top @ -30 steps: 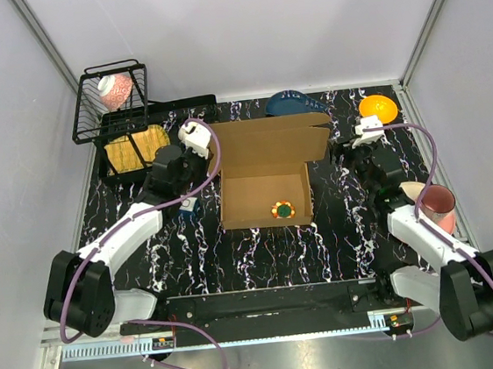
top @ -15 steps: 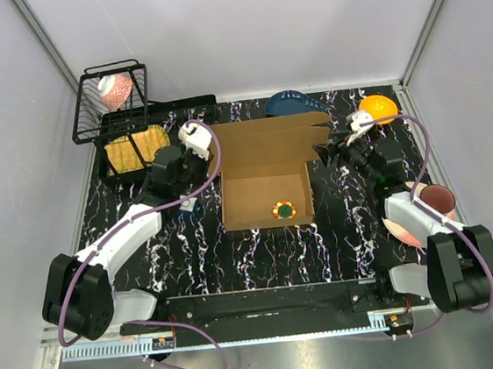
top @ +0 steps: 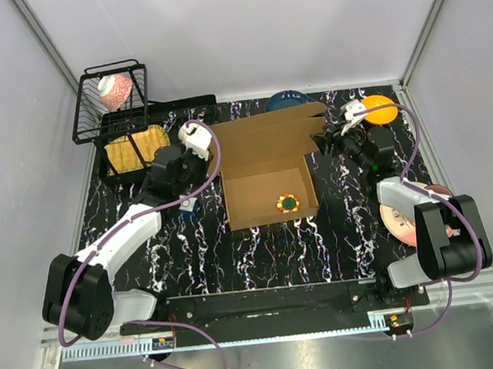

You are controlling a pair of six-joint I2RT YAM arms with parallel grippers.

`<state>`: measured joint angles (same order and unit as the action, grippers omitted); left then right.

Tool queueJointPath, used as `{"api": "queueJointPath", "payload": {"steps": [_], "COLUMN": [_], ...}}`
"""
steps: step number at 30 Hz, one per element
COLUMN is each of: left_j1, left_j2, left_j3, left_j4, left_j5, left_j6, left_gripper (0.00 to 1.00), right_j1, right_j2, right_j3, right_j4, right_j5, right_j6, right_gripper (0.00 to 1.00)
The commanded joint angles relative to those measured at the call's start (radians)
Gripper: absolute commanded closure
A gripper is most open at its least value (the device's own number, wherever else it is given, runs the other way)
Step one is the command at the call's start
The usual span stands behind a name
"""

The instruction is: Fold the paper box

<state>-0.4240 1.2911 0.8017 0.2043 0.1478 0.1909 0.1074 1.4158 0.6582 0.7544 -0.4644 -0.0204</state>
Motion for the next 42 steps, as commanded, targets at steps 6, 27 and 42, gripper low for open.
{"api": "queueJointPath", "payload": {"steps": [6, 27, 42], "left_j1": [-0.001, -0.001, -0.004], "left_j2": [0.004, 0.031, 0.056], "left_j3": [0.011, 0.05, 0.079], "left_j4": [-0.016, -0.025, -0.059], "left_j5": [0.022, 0.024, -0.019], "left_j6": [0.036, 0.024, -0.039], "left_gripper": [1.0, 1.0, 1.0], "right_j1": [-0.011, -0.006, 0.245], "right_j2": [0.023, 0.051, -0.094], "right_j3": [0.044, 0.106, 0.072], "right_j4": [0.114, 0.06, -0.247], "right_j5": [0.098, -0.123, 0.236], "right_j6": [-0.03, 0.111, 0.016], "right_gripper": [0.38, 0.86, 1.0]}}
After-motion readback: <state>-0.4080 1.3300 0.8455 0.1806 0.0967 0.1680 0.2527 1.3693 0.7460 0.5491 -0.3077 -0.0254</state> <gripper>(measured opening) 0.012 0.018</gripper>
